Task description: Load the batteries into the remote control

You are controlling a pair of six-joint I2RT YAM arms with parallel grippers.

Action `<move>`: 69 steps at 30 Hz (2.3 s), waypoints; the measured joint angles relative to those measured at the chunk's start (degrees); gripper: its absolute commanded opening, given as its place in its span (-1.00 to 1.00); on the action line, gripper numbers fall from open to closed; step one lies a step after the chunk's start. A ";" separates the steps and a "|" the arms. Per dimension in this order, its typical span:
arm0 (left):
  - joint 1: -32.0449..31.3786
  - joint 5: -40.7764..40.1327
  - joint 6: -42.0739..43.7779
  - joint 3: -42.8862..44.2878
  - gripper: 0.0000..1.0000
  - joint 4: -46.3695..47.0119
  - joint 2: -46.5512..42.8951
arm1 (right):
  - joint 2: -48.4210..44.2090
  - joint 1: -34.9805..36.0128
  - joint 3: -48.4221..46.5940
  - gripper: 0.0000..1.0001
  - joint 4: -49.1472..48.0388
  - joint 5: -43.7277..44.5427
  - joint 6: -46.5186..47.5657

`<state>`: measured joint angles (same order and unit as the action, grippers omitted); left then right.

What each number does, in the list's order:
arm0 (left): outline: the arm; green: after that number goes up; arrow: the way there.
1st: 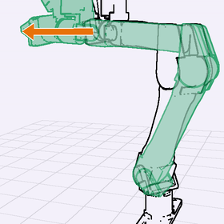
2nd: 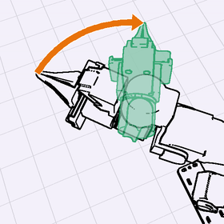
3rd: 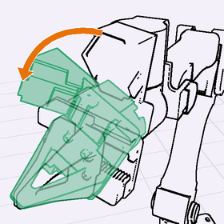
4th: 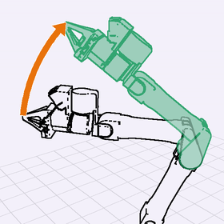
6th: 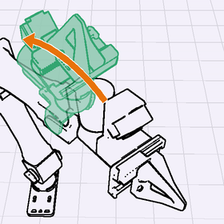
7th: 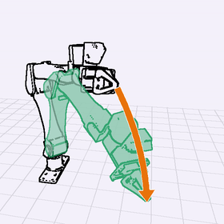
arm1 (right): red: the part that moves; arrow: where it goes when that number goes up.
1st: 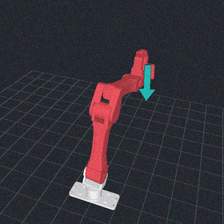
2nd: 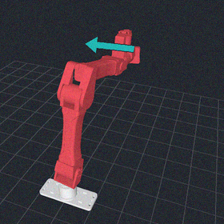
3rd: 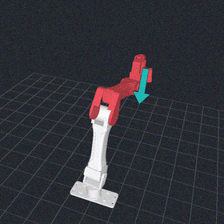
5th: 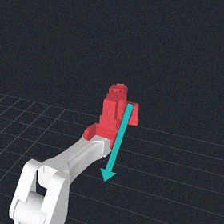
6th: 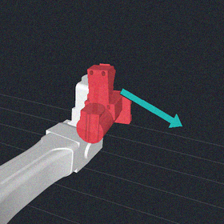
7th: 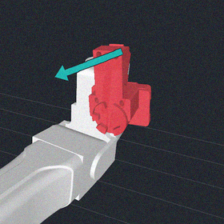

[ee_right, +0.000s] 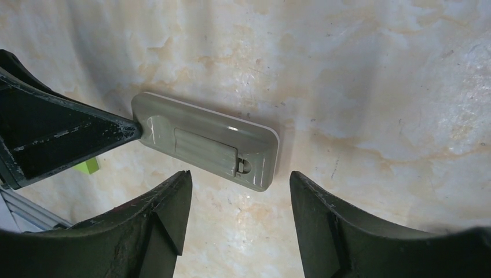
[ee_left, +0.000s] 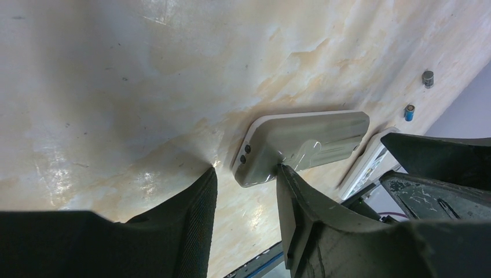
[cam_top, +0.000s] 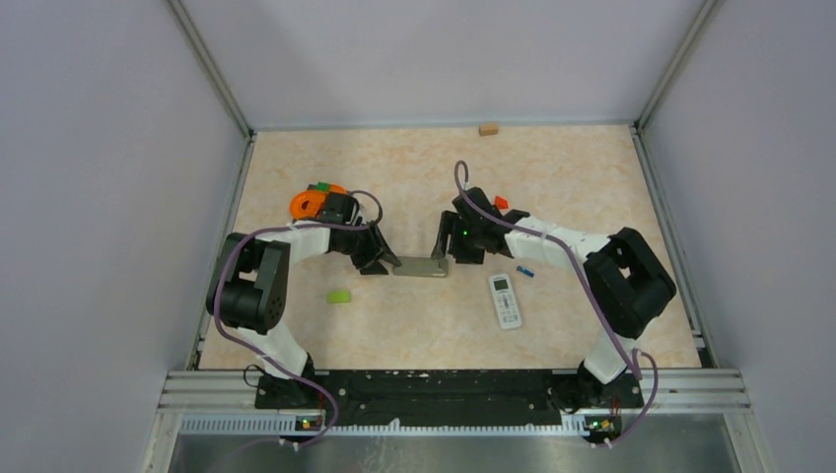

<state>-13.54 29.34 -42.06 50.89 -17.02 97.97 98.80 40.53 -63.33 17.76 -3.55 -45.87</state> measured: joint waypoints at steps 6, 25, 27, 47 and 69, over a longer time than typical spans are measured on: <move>0.00 -0.02 0.00 0.02 -0.06 -0.02 0.00 | 2.12 0.35 -0.79 0.27 0.66 0.74 1.05; 0.00 -0.02 0.00 0.02 -0.04 -0.02 -0.04 | 5.97 2.08 -2.75 -0.08 1.14 2.67 1.79; 0.02 -0.50 0.09 0.02 0.04 -0.26 -0.35 | 5.95 2.12 -2.80 0.04 1.25 3.32 2.14; 6.80 -22.71 2.12 3.41 0.97 -1.05 -28.68 | 5.84 5.20 -12.90 0.75 1.05 -0.61 44.33; 9.62 -43.34 5.14 2.89 0.97 -1.27 -43.30 | 21.64 9.05 -24.57 -0.23 9.14 -4.59 59.60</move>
<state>-3.92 -14.00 -36.93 53.78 -18.28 54.68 120.44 49.58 -87.90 26.89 -8.14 13.74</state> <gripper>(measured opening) 0.986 0.515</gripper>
